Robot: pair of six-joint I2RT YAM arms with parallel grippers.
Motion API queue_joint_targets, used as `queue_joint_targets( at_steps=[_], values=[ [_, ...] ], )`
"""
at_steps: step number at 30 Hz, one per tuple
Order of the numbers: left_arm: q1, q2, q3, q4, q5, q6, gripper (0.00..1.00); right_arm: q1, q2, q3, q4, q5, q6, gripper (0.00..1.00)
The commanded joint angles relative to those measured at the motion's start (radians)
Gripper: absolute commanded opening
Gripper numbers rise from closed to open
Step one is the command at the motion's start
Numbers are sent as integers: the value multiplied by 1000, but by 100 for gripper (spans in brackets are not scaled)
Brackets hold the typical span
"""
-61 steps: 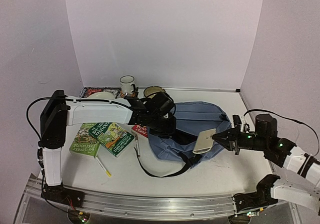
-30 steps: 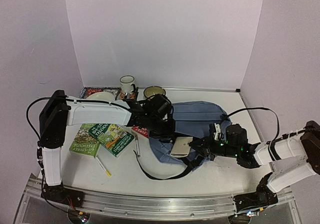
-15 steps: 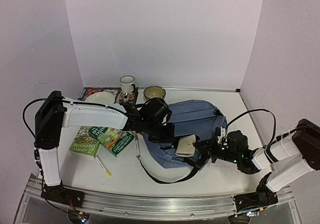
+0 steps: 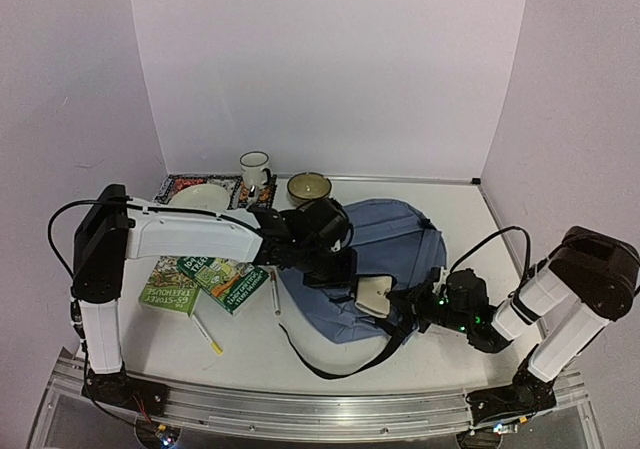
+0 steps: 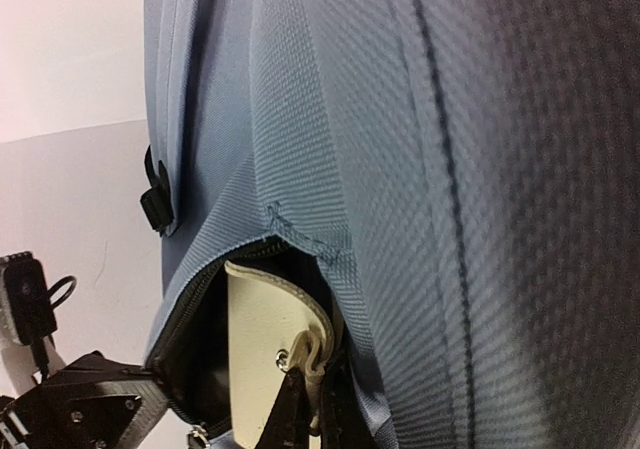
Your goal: Pack the student bag
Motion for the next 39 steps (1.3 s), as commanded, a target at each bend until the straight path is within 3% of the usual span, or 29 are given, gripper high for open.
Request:
queue_joint_targets(
  at_steps=[1,5,12,27,30,34,39],
  values=[
    [-10,-4,139,81,-92,-30,0,32,42,5,206,-16,71,0],
    [-11,48,179,88,-41,-29,0,48,35,2,231,18,88,0],
    [-44,59,104,90,12,-27,0,48,15,19,264,111,94,0],
    [-82,16,-6,52,-73,-10,0,53,28,6,375,287,62,0],
    [-82,22,-2,53,10,-14,0,53,29,36,364,238,29,0],
    [-76,22,13,54,21,-19,0,60,96,117,330,73,5,0],
    [-70,21,47,98,96,-36,0,93,160,154,321,8,-24,4]
  ],
)
